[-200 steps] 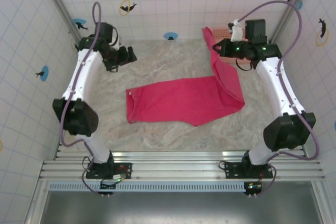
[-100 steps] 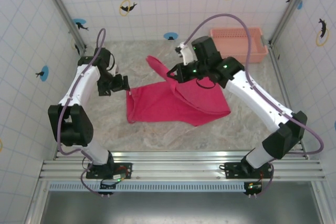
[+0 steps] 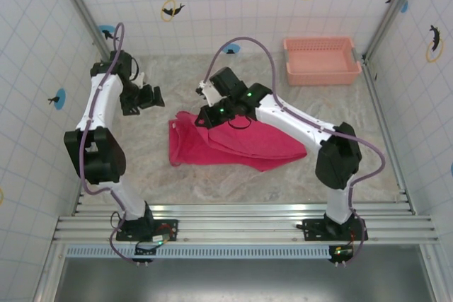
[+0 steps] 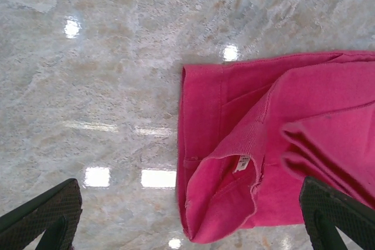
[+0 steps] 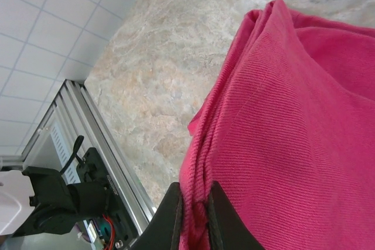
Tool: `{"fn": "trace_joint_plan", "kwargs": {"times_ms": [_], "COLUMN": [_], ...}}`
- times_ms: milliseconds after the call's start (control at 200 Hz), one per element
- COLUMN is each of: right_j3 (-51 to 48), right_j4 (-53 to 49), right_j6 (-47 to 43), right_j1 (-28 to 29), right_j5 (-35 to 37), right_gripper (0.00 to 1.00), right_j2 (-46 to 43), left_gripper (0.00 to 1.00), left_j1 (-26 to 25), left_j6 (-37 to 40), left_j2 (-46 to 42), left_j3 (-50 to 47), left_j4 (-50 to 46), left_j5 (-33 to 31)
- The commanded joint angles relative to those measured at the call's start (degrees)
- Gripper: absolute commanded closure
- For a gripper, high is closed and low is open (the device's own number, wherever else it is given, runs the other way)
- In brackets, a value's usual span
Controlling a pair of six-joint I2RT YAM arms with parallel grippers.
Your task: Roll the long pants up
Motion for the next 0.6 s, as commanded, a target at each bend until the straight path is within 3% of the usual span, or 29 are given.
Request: {"fn": "trace_joint_plan", "kwargs": {"times_ms": [0, 240, 340, 405, 596], "right_j3": [5.43, 10.67, 11.98, 12.02, 10.86], "right_j4": [2.21, -3.43, -5.86, -6.86, -7.82], "right_j6": [-0.51, -0.94, -1.39, -2.43, -3.56], "right_j1": [1.67, 3.62, 4.17, 4.46, 0.13], "right_j5": [-3.65, -9.84, -14.79, -17.51, -15.24], "right_gripper": [1.00, 0.98, 0.84, 0.68, 0.53], "right_j2": [2.60, 8.98, 12.20, 13.44, 9.89], "left_gripper": [0.03, 0.02, 0.03, 0.03, 0.03], "left_j1": [0.07, 0.06, 0.08, 0.07, 0.04], "left_j6": [0.86, 0.19, 0.12, 0.06, -0.34], "left_j2": [-0.08, -1.75, -1.94, -1.95, -2.12], "left_j3": [-1.68, -4.81, -5.35, -5.66, -6.88], "left_j4": [-0.99, 0.33, 0.25, 0.33, 0.62], "left_j5": [2.10, 3.93, 4.56, 4.96, 6.17]}}
